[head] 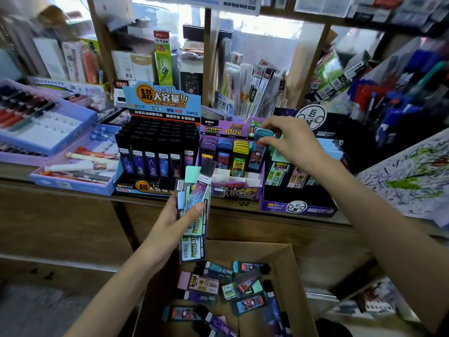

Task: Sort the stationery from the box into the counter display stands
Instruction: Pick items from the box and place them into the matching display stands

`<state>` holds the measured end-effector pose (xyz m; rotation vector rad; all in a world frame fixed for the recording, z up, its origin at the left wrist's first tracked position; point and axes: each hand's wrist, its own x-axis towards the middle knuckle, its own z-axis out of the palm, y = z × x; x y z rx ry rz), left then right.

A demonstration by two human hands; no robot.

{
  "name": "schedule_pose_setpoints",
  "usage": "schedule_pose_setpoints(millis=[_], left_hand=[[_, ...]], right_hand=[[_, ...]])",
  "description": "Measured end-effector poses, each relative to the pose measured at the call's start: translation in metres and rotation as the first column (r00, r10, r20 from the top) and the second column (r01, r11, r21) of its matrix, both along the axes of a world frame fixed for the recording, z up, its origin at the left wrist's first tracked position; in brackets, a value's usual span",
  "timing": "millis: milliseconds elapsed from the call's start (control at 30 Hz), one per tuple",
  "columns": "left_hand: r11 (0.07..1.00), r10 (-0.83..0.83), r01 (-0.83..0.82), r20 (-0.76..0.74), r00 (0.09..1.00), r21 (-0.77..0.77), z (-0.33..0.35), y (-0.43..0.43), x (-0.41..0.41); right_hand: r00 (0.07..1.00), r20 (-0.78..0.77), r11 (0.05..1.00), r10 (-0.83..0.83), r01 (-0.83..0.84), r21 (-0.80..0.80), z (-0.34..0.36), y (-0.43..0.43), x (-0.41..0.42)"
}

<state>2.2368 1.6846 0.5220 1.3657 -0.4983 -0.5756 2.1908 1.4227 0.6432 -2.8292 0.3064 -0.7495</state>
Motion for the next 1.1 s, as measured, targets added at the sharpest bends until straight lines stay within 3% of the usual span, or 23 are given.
schedule_pose_setpoints(millis=[67,167,333,467,533,567,633,733,800,867,967,1100], left_hand=[[1.0,-0.004,0.004,0.002,1.0,0.001,0.001,0.001,0.0],[1.0,-0.002,0.002,0.003,1.0,0.002,0.002,0.0,0.0],[1.0,-0.009,0.009,0.016,1.0,0.008,0.004,-0.002,-0.004],[1.0,-0.022,0.021,0.02,1.0,0.018,0.005,-0.004,-0.006],[1.0,-0.025,0.025,0.005,1.0,0.015,0.005,-0.004,-0.007],[1.0,-0.026,0.026,-0.012,1.0,0.01,0.005,-0.005,-0.007],[1.0,-0.026,0.026,-0.057,0.998,-0.002,0.006,-0.007,-0.008],[1.0,-0.013,0.01,-0.117,0.993,-0.028,0.008,-0.011,-0.008],[0.999,-0.015,0.01,-0.154,0.988,-0.035,0.008,-0.013,-0.008],[0.999,-0.021,0.013,-0.185,0.983,-0.044,0.007,-0.014,-0.008],[0.998,-0.034,0.022,-0.218,0.975,-0.058,0.005,-0.014,-0.01],[0.996,0.02,-0.039,-0.22,0.975,-0.08,0.004,-0.012,-0.01]], right_hand=[[1.0,0.026,0.991,0.016,-0.02,0.129,0.002,-0.001,-0.002],[0.999,-0.027,0.99,0.037,-0.033,0.138,-0.002,-0.003,-0.001],[0.99,-0.138,0.974,-0.01,-0.022,-0.226,-0.019,-0.002,0.01],[0.991,-0.135,0.937,-0.024,-0.025,-0.348,-0.028,0.001,0.008],[0.998,-0.061,0.935,0.018,-0.039,-0.353,-0.029,0.009,0.004],[0.998,-0.018,0.954,0.066,-0.068,-0.293,-0.03,0.018,0.001],[0.987,-0.025,0.987,0.157,-0.156,0.032,-0.031,0.042,-0.006],[0.918,-0.27,0.863,0.29,-0.129,0.489,-0.036,0.069,-0.012],[0.894,-0.27,0.733,0.357,-0.089,0.675,-0.042,0.077,-0.012],[0.928,-0.195,0.668,0.317,-0.073,0.741,-0.046,0.079,-0.01],[0.987,-0.094,0.637,0.127,-0.009,0.771,-0.049,0.077,-0.005],[1.0,0.006,0.556,-0.003,-0.003,0.831,-0.047,0.073,-0.007]])
